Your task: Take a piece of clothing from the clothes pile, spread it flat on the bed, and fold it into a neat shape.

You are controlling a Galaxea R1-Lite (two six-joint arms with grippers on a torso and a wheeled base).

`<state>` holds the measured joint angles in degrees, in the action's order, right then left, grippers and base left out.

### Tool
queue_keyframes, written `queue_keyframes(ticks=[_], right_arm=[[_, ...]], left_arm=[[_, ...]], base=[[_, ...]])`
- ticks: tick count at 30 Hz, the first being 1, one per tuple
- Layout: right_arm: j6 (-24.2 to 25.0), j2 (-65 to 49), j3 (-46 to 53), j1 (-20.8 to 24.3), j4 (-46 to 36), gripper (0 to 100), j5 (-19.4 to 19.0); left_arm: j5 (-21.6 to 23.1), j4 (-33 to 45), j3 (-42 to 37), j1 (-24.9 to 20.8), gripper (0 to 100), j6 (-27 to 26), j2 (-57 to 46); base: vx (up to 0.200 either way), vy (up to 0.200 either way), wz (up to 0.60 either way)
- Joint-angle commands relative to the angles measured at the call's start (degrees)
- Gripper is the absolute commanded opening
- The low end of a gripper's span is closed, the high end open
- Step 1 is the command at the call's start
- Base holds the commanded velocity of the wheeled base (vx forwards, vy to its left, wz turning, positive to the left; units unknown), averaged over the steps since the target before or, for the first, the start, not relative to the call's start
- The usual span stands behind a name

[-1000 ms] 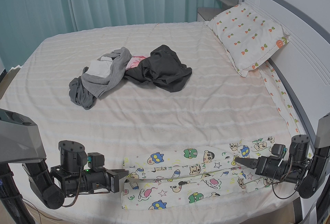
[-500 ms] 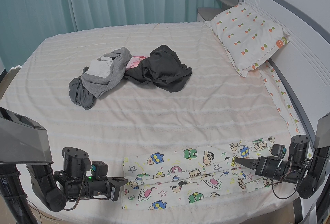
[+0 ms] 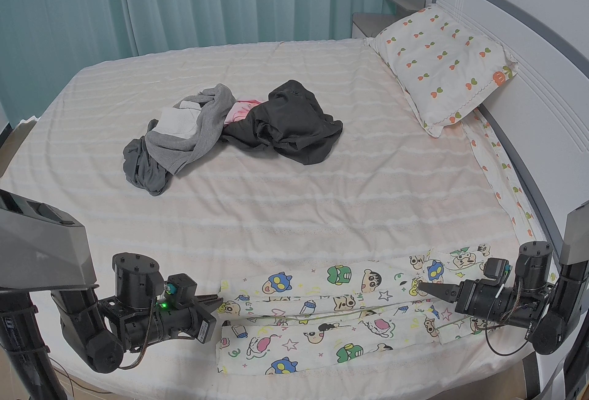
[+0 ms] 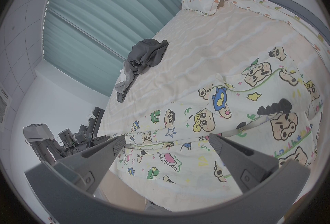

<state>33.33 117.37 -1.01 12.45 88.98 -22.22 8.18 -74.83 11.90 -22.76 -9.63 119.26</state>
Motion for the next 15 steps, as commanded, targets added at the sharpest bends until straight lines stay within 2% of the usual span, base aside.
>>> queue_keyframes(ticks=[1, 14, 15], right_arm=[[-0.02, 0.05, 1.01, 0.03, 0.85, 100, -0.01], [-0.11, 0.14, 1.01, 0.03, 0.85, 100, -0.01], [-0.11, 0.49, 1.01, 0.03, 0.85, 100, -0.01]], left_arm=[[-0.80, -2.61, -0.47, -0.97, 0, -2.59, 0.18], [-5.98, -10.25, -0.38, -3.43, 0, -9.00, 2.56], [-6.69, -12.54, -0.38, -3.43, 0, -12.34, 2.73]], base=[[0.000, 0.000, 0.00], [0.000, 0.000, 0.00], [0.000, 0.000, 0.00]])
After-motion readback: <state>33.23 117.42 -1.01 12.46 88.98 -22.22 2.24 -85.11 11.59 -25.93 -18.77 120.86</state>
